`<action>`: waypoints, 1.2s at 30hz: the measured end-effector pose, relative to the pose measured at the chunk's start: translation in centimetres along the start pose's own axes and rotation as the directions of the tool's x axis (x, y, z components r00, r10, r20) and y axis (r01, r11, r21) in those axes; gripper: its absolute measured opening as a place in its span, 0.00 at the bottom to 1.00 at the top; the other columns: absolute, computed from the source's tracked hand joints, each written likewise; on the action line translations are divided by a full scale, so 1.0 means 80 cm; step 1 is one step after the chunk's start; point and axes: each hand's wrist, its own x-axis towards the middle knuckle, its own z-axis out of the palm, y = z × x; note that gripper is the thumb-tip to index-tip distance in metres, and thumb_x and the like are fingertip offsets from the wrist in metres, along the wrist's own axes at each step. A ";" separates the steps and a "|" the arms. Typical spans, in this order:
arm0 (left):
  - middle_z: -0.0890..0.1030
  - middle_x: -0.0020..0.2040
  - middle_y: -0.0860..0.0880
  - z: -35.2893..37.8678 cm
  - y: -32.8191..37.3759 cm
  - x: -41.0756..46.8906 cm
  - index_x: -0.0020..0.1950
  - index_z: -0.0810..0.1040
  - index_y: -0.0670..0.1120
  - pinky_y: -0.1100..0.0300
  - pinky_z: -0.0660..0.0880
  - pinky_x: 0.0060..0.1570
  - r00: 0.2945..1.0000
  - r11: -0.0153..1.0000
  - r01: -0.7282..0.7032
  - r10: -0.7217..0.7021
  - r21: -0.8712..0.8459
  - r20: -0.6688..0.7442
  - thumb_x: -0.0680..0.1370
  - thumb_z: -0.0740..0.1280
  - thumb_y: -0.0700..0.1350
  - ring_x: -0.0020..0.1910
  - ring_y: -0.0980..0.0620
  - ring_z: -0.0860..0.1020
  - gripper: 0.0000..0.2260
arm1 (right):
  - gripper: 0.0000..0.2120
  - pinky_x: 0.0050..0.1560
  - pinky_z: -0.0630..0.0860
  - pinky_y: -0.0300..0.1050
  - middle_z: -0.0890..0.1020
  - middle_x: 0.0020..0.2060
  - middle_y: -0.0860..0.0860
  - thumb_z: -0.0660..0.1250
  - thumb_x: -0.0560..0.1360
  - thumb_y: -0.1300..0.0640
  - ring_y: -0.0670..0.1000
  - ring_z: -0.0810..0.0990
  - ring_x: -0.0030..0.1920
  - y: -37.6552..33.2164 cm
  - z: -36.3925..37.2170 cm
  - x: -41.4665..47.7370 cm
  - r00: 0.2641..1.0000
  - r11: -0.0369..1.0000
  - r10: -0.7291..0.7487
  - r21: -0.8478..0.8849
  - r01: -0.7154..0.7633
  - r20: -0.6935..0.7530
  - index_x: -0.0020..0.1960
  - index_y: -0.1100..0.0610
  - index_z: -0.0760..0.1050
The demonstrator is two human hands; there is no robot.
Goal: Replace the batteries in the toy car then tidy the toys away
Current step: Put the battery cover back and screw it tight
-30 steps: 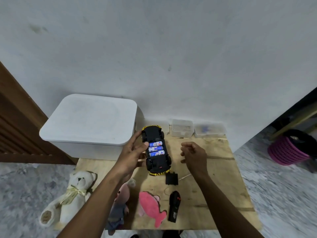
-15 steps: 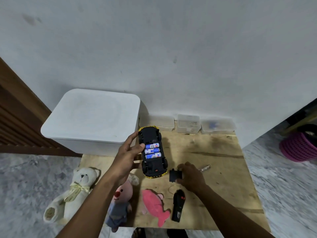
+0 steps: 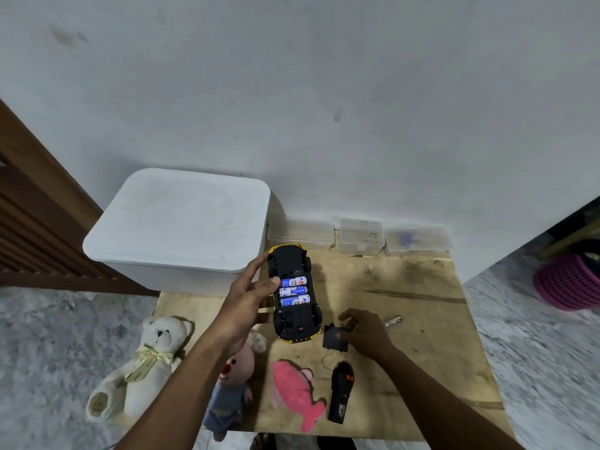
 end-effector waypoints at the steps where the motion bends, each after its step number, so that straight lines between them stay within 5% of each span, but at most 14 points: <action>1: 0.85 0.56 0.42 -0.001 0.000 -0.001 0.69 0.74 0.62 0.46 0.79 0.47 1.000 1.000 -0.001 0.001 0.000 -0.001 0.82 0.65 0.40 0.50 0.42 0.83 0.21 | 0.14 0.37 0.70 0.31 0.81 0.42 0.47 0.77 0.69 0.57 0.42 0.78 0.40 0.001 0.000 0.000 1.000 1.000 -0.004 0.007 0.004 0.011 0.54 0.53 0.82; 11: 0.86 0.53 0.44 -0.004 0.007 -0.009 0.69 0.74 0.62 0.52 0.80 0.41 1.000 1.000 0.000 -0.001 0.022 0.010 0.82 0.65 0.41 0.50 0.44 0.84 0.20 | 0.05 0.41 0.75 0.36 0.85 0.40 0.47 0.71 0.76 0.59 0.44 0.80 0.40 -0.009 -0.013 -0.009 0.999 0.968 -0.034 0.246 0.040 -0.031 0.45 0.50 0.83; 19: 0.86 0.56 0.45 0.001 0.023 -0.019 0.70 0.74 0.62 0.54 0.80 0.39 0.998 0.999 -0.037 0.036 0.007 0.052 0.83 0.64 0.43 0.47 0.47 0.85 0.19 | 0.06 0.35 0.70 0.43 0.80 0.33 0.52 0.68 0.79 0.61 0.50 0.72 0.33 -0.099 -0.121 -0.053 0.957 0.707 0.002 0.677 0.204 -0.290 0.53 0.58 0.82; 26: 0.85 0.58 0.44 0.008 0.028 -0.033 0.70 0.73 0.61 0.54 0.80 0.39 0.995 0.998 -0.065 0.065 0.000 0.075 0.83 0.64 0.44 0.47 0.46 0.85 0.18 | 0.10 0.36 0.74 0.37 0.84 0.38 0.49 0.71 0.75 0.67 0.44 0.77 0.34 -0.193 -0.165 -0.119 0.894 0.686 -0.359 0.573 0.448 -0.269 0.51 0.54 0.84; 30: 0.85 0.57 0.46 0.011 0.027 -0.041 0.70 0.73 0.62 0.52 0.80 0.41 0.994 0.997 -0.075 0.076 -0.013 0.083 0.83 0.64 0.45 0.47 0.45 0.85 0.18 | 0.13 0.45 0.78 0.44 0.85 0.41 0.50 0.72 0.75 0.64 0.56 0.81 0.41 -0.206 -0.142 -0.127 0.867 0.789 -0.437 0.360 0.498 -0.240 0.50 0.46 0.84; 36: 0.86 0.58 0.47 0.012 0.028 -0.052 0.70 0.73 0.62 0.51 0.80 0.41 0.990 0.995 -0.100 0.102 -0.020 0.094 0.83 0.64 0.45 0.48 0.45 0.84 0.18 | 0.11 0.37 0.69 0.27 0.81 0.35 0.45 0.71 0.76 0.65 0.40 0.74 0.31 -0.215 -0.121 -0.139 0.844 0.819 -0.457 0.237 0.522 -0.279 0.52 0.51 0.84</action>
